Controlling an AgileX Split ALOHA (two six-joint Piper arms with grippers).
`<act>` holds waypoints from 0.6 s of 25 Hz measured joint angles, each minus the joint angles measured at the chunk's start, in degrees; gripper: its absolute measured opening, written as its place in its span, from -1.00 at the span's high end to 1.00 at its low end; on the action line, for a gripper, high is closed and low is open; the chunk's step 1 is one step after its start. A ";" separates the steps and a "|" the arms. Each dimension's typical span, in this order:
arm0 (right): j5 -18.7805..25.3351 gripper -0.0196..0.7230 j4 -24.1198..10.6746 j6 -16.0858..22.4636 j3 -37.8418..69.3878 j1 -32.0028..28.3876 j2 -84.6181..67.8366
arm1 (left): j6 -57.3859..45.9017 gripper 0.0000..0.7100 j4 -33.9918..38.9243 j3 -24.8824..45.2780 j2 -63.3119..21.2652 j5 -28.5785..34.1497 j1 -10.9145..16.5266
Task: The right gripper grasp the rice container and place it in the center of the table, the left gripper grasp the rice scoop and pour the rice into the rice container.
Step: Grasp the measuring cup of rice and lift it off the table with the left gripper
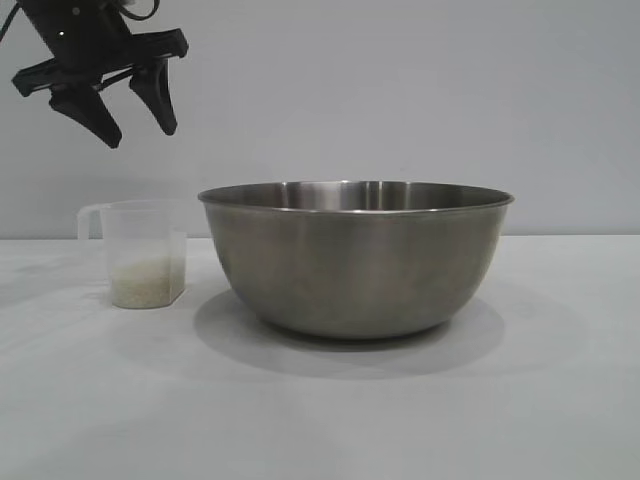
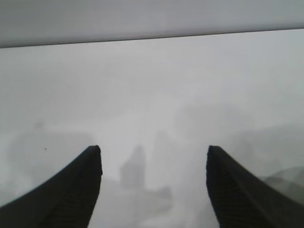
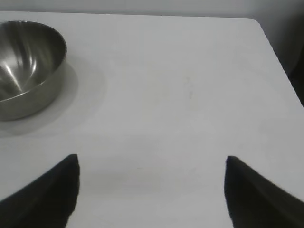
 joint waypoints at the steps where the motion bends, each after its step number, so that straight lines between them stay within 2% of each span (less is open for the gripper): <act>1: 0.00 -0.53 0.00 0.00 0.00 0.00 0.00 | 0.00 -0.17 0.84 0.00 0.00 0.62 0.00; 8: 0.00 -0.53 0.00 0.00 0.00 0.00 0.00 | 0.00 -0.17 8.07 0.00 -3.74 4.23 0.00; 15: 0.00 -0.53 0.00 0.00 0.00 0.00 0.00 | -2.83 -0.17 11.43 0.00 -8.57 13.12 0.00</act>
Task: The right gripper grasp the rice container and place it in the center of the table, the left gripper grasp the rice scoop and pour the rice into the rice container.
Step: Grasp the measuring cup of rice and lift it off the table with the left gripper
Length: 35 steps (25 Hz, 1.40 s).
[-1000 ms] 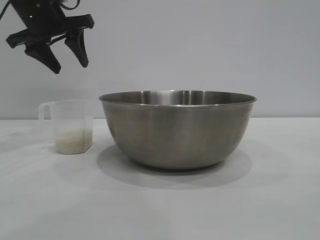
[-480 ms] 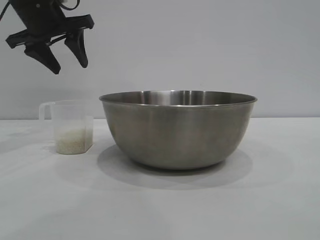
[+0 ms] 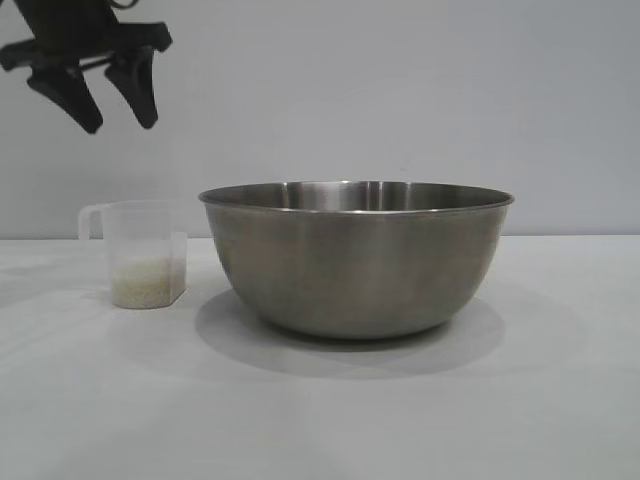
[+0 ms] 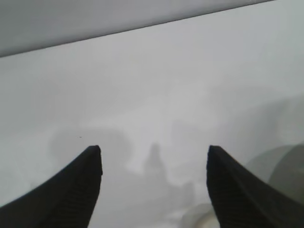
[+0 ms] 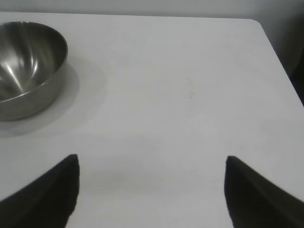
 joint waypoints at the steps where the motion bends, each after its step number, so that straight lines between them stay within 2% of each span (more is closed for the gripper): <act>1: 0.00 -0.53 0.00 0.00 0.00 0.00 0.00 | -1.40 -0.17 0.58 0.30 -0.67 1.37 0.00; 11: 0.00 -0.53 0.00 0.00 0.00 0.00 0.00 | -7.05 -0.17 1.85 11.41 -10.03 4.62 0.00; 18: 0.00 -0.53 0.00 0.00 0.00 0.00 0.00 | -9.11 -0.17 1.94 23.77 -19.61 0.69 0.00; 21: 0.00 -0.53 0.00 0.00 0.00 0.00 0.00 | -9.52 -0.17 1.94 31.42 -23.26 -5.73 0.00; 28: 0.00 -0.53 0.10 0.00 0.00 0.00 0.00 | -9.64 -0.17 0.44 50.83 -27.44 -29.44 -0.15; 35: 0.00 -0.53 0.10 0.00 0.00 0.00 0.00 | -9.64 -0.17 0.44 63.06 -28.83 -53.88 -5.57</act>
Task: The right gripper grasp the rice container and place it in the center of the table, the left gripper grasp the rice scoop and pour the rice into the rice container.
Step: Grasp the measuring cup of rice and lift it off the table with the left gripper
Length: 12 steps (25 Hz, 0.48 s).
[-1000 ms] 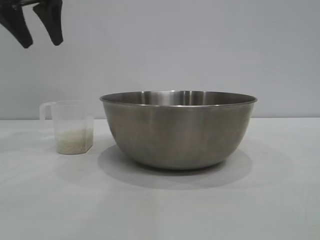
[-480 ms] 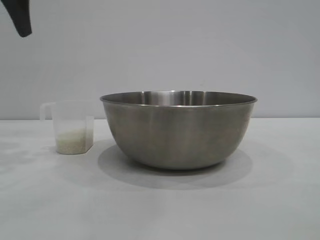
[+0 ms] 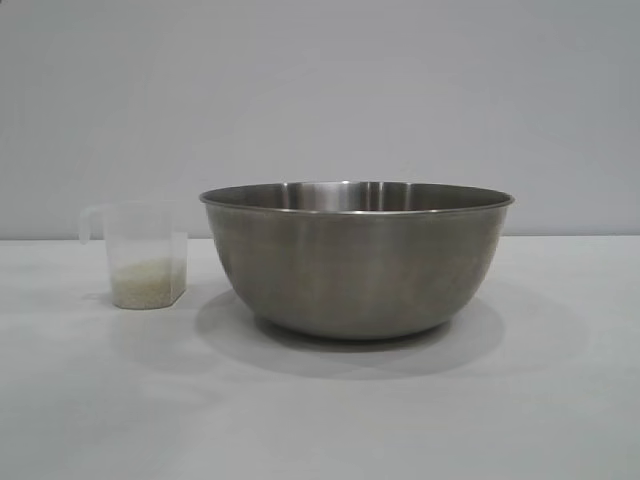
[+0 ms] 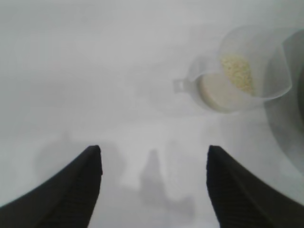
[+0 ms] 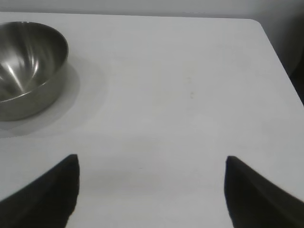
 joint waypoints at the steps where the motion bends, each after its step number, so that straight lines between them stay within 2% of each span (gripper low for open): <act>1: 0.00 -0.53 0.00 0.00 0.00 0.00 0.00 | 0.00 -0.17 0.00 1.31 0.00 -3.19 -0.56; 9: 0.00 -0.53 0.00 0.00 0.00 0.00 0.00 | -1.80 -0.17 -0.09 15.02 0.00 -29.36 -1.03; 12: 0.00 -0.53 0.00 0.00 0.00 0.00 0.00 | -1.89 -0.17 -0.09 19.06 -0.36 -36.78 -1.08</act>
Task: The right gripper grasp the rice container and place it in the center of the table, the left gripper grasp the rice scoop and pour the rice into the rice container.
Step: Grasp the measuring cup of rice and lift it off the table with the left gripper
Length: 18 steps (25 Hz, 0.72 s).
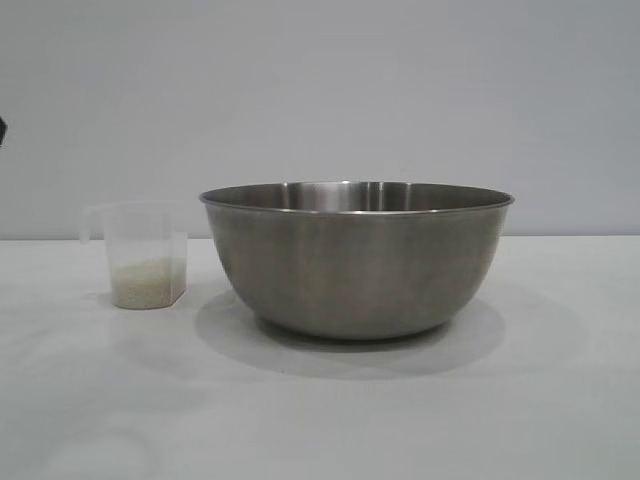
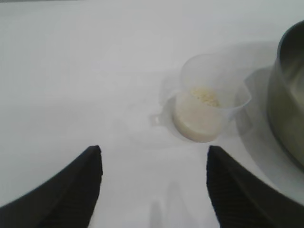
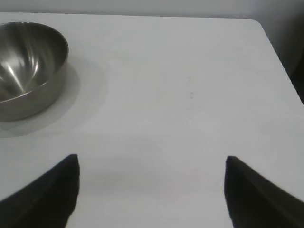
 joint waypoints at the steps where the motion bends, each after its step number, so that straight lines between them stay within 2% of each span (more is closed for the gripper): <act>1: 0.00 -0.53 0.00 0.00 0.00 0.00 0.00 | 0.00 -0.17 0.11 0.91 -0.08 -1.55 0.00; 12: 0.00 -0.53 0.00 0.00 0.00 0.00 0.00 | -0.22 -0.17 4.19 1.96 0.61 -6.67 0.00; 18: 0.00 -0.53 0.00 0.00 0.00 0.00 0.00 | -0.22 -0.17 4.31 1.83 12.56 -14.24 0.00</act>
